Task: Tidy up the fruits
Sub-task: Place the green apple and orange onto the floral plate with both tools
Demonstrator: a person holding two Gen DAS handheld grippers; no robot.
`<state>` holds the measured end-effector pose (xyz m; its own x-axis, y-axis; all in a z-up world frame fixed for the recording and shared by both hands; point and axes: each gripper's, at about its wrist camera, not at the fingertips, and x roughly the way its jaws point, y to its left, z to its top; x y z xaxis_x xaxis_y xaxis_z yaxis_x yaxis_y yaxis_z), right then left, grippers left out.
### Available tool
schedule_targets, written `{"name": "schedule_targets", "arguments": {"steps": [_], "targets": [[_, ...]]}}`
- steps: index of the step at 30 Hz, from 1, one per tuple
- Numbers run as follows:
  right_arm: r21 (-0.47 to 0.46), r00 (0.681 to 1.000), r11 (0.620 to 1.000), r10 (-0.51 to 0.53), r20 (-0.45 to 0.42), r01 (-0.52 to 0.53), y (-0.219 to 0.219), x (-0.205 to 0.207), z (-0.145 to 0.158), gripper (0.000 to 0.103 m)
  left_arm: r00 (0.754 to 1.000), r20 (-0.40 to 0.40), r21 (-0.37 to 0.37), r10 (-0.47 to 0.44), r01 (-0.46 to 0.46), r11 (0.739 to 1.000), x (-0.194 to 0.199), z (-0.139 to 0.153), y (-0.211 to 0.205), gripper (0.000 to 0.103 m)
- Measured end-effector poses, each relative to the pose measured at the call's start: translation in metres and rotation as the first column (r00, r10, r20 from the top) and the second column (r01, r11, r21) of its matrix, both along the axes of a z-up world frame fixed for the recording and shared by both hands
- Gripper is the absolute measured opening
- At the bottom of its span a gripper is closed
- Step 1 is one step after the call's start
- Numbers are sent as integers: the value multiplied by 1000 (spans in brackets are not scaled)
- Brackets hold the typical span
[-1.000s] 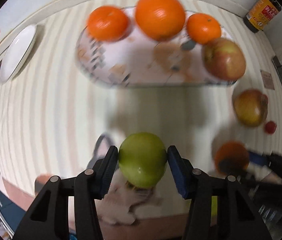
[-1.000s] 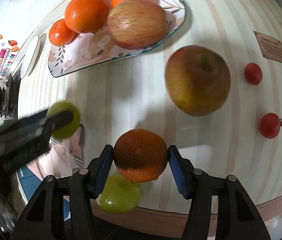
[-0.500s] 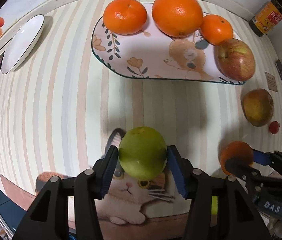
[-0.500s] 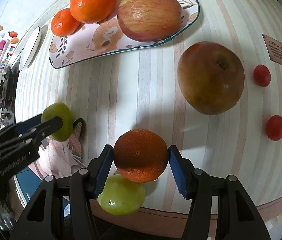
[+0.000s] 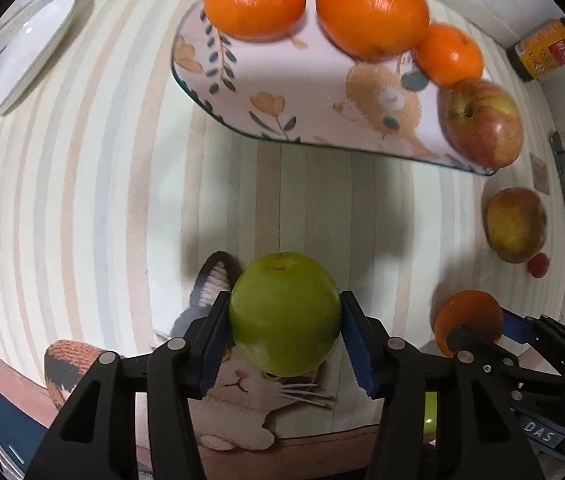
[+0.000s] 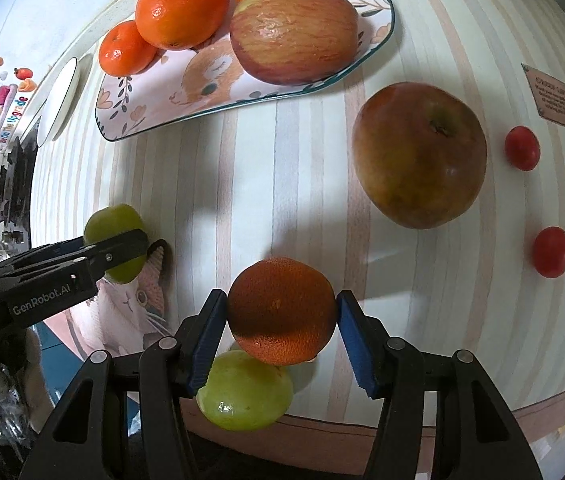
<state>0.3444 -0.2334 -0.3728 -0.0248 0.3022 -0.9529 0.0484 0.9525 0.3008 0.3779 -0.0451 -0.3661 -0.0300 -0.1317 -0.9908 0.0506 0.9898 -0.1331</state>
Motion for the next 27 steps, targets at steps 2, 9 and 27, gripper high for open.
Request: {"name": "schedule_targets", "arguments": {"steps": [2,9,27], "targets": [[31,1000,999,-19,15,19,0,2,9,59,999,30,-26,13,-12,1000,2,18,2,50],[89,989,996,-18,145,6,23,56,62,59,988,141,-50,55,-48,998,45,88,15,50],[8,1000,1000,11,18,-12,52,155,29,69,996,-37,-21,85,-86,996,128,44,33,51]]}}
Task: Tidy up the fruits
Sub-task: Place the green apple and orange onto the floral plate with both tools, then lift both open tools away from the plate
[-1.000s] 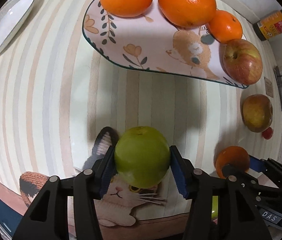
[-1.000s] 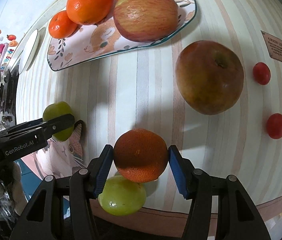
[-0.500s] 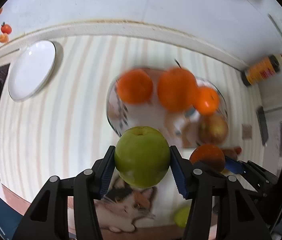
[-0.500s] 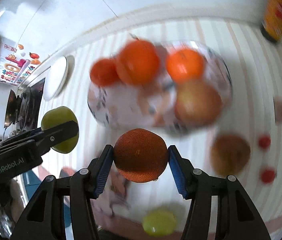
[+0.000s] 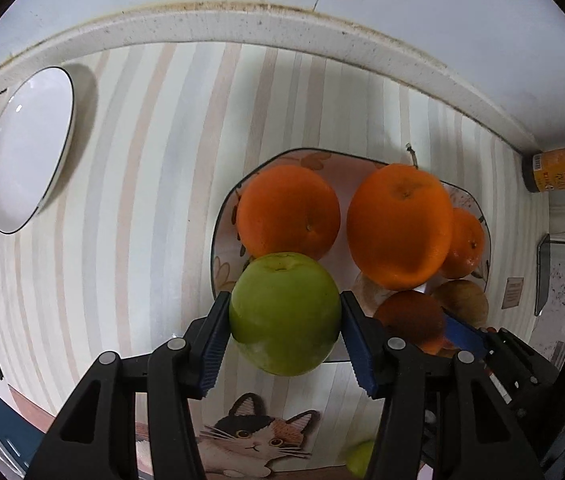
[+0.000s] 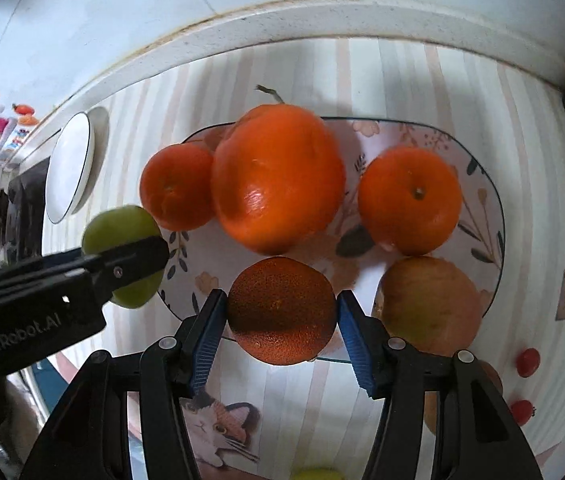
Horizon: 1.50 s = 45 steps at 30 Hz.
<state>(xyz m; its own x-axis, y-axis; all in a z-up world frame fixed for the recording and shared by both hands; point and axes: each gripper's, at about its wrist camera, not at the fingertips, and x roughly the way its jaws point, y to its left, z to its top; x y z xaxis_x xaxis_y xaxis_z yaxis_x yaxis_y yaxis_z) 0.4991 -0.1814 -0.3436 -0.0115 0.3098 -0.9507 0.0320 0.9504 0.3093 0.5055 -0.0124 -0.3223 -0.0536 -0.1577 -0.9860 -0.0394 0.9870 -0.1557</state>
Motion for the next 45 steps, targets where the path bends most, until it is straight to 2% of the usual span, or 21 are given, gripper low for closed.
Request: {"name": "schedule_targets", "arguments": {"steps": [2,4,5,6,7,10,13,18,26,35,45], "targets": [[38,1000,999,-30,-8,30,-4,4,1,81,1000,-8,4,-1,1,1000,1,-3,1,51],[27,1000,999,-31,-4,31,-5,5,6,86,1000,2,-7,10,-10,1000,0,-1,4,66],[29,999,999,-35,-1,35,-7,5,9,87,1000,11,1,15,-15,1000,0,0,4,81],[29,999,999,-37,-3,37,-7,4,11,87,1000,24,8,18,-18,1000,0,2,5,91],[19,999,999,-33,-3,33,-7,3,14,89,999,37,9,27,-27,1000,-1,6,8,92],[-42,1000,999,-13,18,14,-5,0,23,94,998,46,5,42,-42,999,-3,11,14,92],[-80,999,997,-1,40,4,-4,-3,30,94,997,65,15,48,-49,999,-8,18,18,92],[-134,998,991,1,71,8,-5,-14,42,94,989,137,75,47,-58,996,-27,39,24,92],[-166,990,985,-13,138,36,-19,-43,65,94,966,257,140,9,-46,989,-69,76,21,92],[-199,960,977,-19,281,78,-30,-88,124,94,931,363,153,-31,-27,988,-117,115,10,92],[-184,933,977,-35,359,108,-35,-141,173,94,898,436,136,-55,-5,991,-157,158,7,92]]}}
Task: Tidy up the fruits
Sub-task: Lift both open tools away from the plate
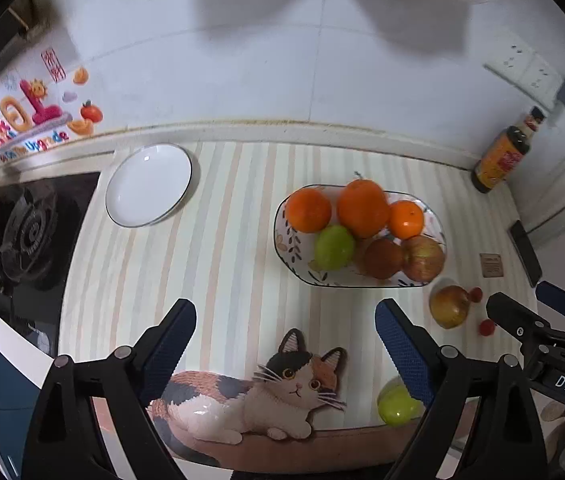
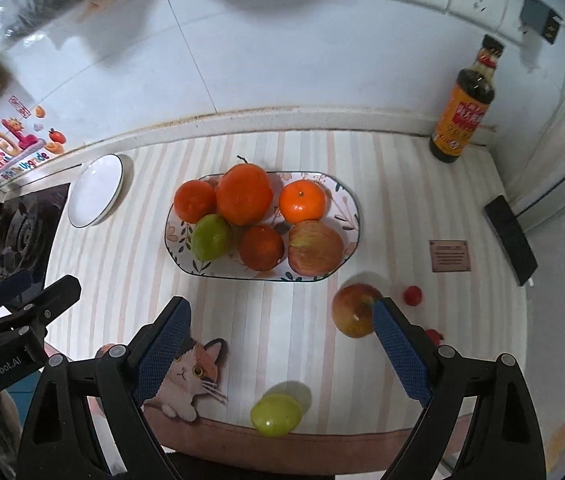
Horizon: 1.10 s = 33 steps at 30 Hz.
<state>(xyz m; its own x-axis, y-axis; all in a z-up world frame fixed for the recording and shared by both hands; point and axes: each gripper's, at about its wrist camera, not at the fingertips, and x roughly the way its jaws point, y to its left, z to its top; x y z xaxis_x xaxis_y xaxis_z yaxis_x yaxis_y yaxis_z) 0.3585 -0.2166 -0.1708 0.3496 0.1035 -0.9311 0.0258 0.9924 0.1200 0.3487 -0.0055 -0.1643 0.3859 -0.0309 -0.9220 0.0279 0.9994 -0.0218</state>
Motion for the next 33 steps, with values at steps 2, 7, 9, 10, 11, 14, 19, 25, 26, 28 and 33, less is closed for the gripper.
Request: {"name": "schedule_targets", "arguments": {"steps": [2,7,9,10,11,14,19,25,26,28,33], "targets": [[4,1000,1000,-6,16,6,-2,-9,9,94,1000,21,1,-9,8,1000,-7,9,-2,92],[-18,997,1000,-18,71,19,-5,-29,34,94,996,80,27,-30,28,999,-22,33,-9,92],[-21,996,999,-23,88,25,-6,-35,42,94,994,102,34,-37,34,999,-27,40,-11,92],[-20,995,999,-26,95,28,-7,-38,46,94,993,108,34,-39,36,999,-28,42,-12,92],[-16,995,999,-28,100,30,-8,-40,48,94,992,115,35,-41,37,999,-30,44,-12,92],[-10,993,999,-34,109,35,-10,-44,54,94,992,121,34,-44,40,999,-32,47,-14,92],[6,994,999,-36,106,35,-12,-48,53,94,992,121,32,-43,39,999,-36,46,-18,92],[44,994,998,-59,91,55,-24,-45,39,98,994,99,43,-39,35,998,-32,31,-28,102],[42,994,997,-65,86,62,-27,-44,34,98,995,90,44,-44,40,998,-31,27,-32,102],[43,995,996,-79,56,77,-36,-43,18,98,996,63,53,-66,63,997,-30,13,-41,102],[34,990,991,-131,-49,133,-64,-46,-34,98,977,-102,63,-188,195,979,-31,-50,-81,102]]}}
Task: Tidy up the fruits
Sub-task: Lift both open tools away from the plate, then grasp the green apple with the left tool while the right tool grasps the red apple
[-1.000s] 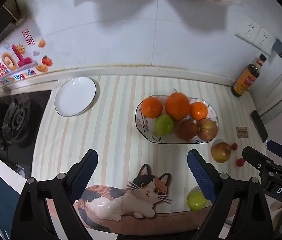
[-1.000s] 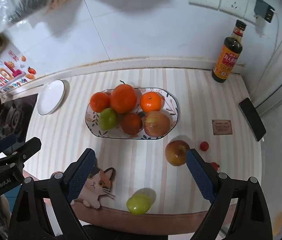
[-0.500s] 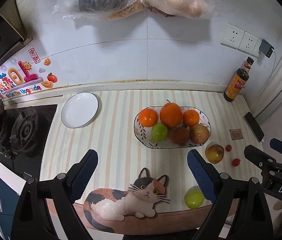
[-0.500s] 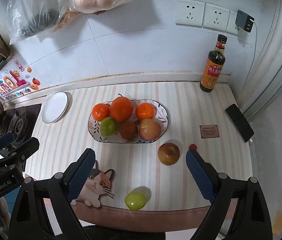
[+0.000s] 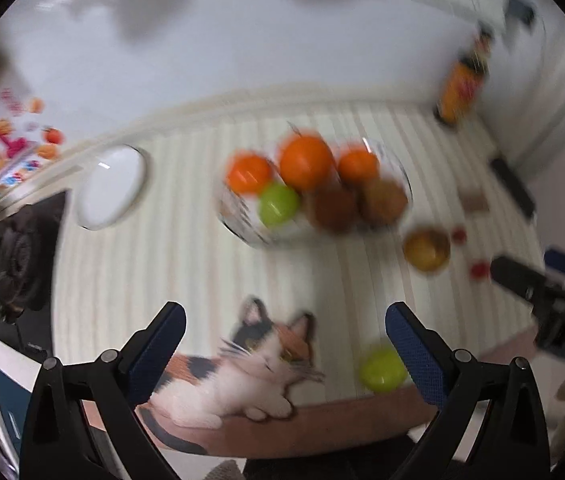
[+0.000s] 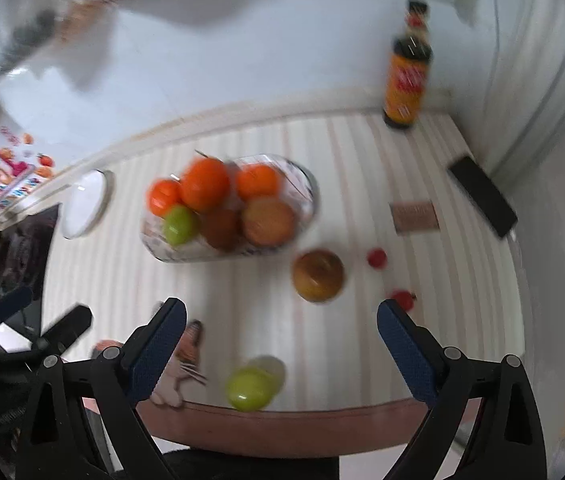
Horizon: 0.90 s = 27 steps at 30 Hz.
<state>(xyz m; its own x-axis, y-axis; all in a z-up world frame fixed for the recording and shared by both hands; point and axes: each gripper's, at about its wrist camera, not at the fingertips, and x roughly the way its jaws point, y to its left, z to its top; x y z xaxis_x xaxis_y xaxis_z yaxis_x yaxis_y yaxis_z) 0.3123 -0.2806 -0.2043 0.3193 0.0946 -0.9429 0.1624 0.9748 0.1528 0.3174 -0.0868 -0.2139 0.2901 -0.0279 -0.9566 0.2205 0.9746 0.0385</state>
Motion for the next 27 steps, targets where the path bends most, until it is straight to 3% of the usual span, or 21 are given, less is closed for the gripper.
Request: {"name": "schedule_targets", "arguments": {"steps": [5,9,14,16,19,20,22,24,27], "targets": [[-11,997,999,-31,-77,30,-24,-11,-42,98,975,-195,19,-108,114,993,-11,-67,-39,102],[0,992,998,-67,-110,68,-43,-18,-65,97,940,-283,19,-190,203,979,-20,-102,-69,102],[24,989,996,-84,-122,88,-55,-18,-80,79,898,-383,-3,-217,234,972,-20,-140,-91,102],[35,988,996,-82,-130,88,-58,-16,-86,78,883,-412,-10,-226,243,970,-21,-150,-95,101],[56,988,995,-79,-135,88,-60,-12,-91,78,872,-423,-1,-246,271,963,-23,-158,-100,75],[61,988,994,-77,-134,86,-60,-9,-93,78,868,-429,-29,-251,265,964,-24,-159,-99,65],[78,989,994,-72,-133,82,-60,-2,-97,78,872,-427,-66,-239,233,970,-24,-154,-98,55],[95,989,992,-64,-133,77,-59,7,-101,78,898,-383,-21,-217,226,974,-23,-147,-94,55],[113,990,992,-49,-131,64,-53,24,-110,78,920,-362,-17,-151,155,988,-13,-141,-75,55]]}}
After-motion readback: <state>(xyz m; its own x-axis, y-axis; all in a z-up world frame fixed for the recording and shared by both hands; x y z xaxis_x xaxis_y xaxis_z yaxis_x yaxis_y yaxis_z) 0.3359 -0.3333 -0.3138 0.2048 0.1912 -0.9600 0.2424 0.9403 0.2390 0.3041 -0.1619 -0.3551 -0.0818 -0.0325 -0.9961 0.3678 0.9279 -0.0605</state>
